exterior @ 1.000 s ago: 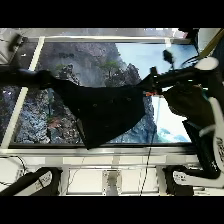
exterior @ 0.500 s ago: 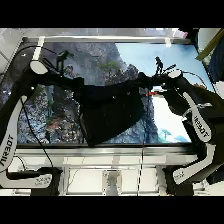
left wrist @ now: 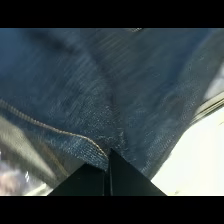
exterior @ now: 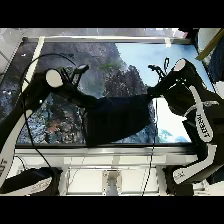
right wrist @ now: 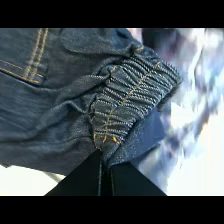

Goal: Fold the clothes and pants, and hang the long-sleeved shirts on hangers.

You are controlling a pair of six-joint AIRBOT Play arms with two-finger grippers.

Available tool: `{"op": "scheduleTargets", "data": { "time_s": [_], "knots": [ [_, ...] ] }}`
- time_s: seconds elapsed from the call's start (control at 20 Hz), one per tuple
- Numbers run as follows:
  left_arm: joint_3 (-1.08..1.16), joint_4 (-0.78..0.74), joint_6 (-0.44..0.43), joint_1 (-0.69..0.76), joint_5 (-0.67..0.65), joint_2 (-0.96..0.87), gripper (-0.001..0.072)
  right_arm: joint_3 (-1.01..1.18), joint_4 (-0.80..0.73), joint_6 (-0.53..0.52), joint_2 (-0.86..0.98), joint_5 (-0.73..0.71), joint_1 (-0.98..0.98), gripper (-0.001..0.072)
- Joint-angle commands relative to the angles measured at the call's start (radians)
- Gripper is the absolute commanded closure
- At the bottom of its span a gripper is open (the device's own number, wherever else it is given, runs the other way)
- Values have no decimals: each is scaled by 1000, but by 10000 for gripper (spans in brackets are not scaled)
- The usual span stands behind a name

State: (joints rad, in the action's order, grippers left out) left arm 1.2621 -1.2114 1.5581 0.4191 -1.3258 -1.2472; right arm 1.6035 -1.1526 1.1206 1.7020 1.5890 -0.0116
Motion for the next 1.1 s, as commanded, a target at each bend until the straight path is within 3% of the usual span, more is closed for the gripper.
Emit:
{"op": "scheduleTargets", "data": {
  "time_s": [0.0, 0.2, 0.4, 0.7, 0.85, 1.05],
  "knots": [
    [-153, -83, 127, 91, 2, 86, 691, 7, -79, 12, -16, 128, -27, 691],
    [-308, -94, 221, 198, 111, 129, 691, 7, -95, 102, -25, 158, -100, 691],
    [-321, -174, 291, 260, 114, 129, 691, -40, -145, 189, -140, 173, -182, 691],
    [-325, -185, 300, 262, 158, 148, 690, -599, -126, 233, -545, -137, -197, 691],
    [-345, -319, 395, 302, 206, 195, 691, -749, -113, 240, -690, -203, -197, 691],
    [-467, -330, 484, 363, 215, 222, 690, -883, -70, 283, -784, -271, -197, 691]
  ]
}}
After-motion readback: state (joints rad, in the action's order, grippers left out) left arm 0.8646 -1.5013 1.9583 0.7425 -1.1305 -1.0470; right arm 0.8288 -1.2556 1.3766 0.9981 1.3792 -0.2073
